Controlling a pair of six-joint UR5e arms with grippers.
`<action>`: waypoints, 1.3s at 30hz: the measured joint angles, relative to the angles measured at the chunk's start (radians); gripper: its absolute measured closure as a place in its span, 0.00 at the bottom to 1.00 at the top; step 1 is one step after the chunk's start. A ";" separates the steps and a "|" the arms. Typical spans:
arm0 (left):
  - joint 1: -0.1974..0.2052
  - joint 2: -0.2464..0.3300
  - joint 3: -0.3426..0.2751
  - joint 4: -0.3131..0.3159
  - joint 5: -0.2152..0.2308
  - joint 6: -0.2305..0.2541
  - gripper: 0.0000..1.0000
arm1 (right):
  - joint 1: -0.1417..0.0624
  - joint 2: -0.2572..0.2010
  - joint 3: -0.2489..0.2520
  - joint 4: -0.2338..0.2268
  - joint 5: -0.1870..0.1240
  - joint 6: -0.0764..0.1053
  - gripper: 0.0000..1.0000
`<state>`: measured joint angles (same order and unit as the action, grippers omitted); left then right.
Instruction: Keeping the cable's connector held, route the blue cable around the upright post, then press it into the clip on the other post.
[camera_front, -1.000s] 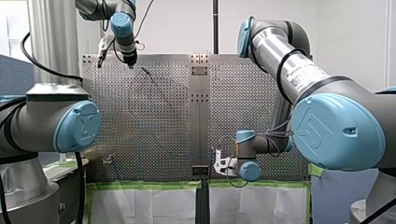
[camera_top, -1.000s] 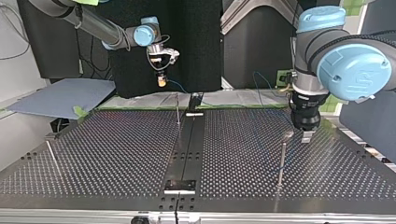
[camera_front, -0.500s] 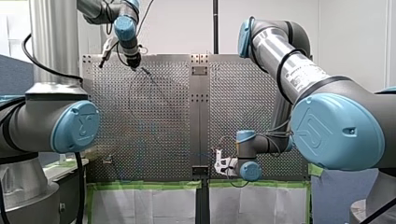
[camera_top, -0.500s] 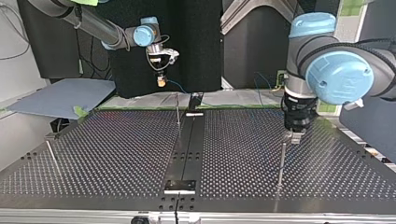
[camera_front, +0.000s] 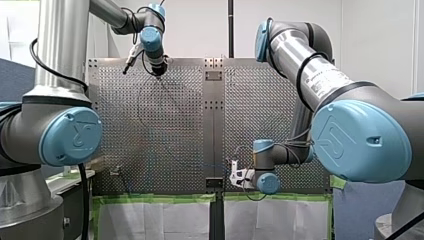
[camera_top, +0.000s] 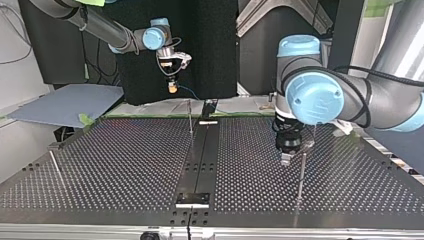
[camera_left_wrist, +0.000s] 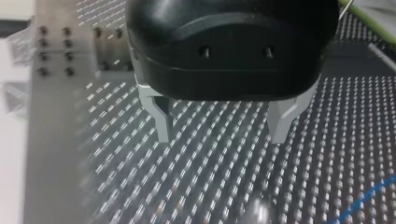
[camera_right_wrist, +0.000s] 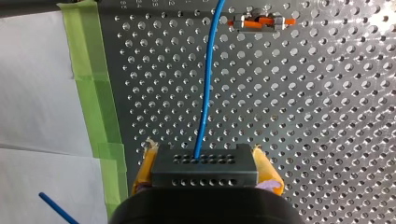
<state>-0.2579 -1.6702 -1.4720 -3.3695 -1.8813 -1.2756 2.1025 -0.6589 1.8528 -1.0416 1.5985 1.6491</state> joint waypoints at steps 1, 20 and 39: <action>-0.008 -0.008 0.000 0.003 -0.002 0.005 0.00 | 0.000 0.000 0.000 -0.001 0.000 0.000 1.00; -0.075 -0.164 0.001 0.071 0.055 0.005 0.00 | 0.000 0.001 0.000 -0.005 -0.005 0.002 1.00; 0.005 -0.209 0.043 0.102 -0.009 0.127 0.00 | 0.001 0.002 0.000 -0.017 -0.006 0.003 1.00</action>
<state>-0.2528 -1.8788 -1.4293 -3.2670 -1.8907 -1.1483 2.1034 -0.6573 1.8528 -1.0587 1.5924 1.6524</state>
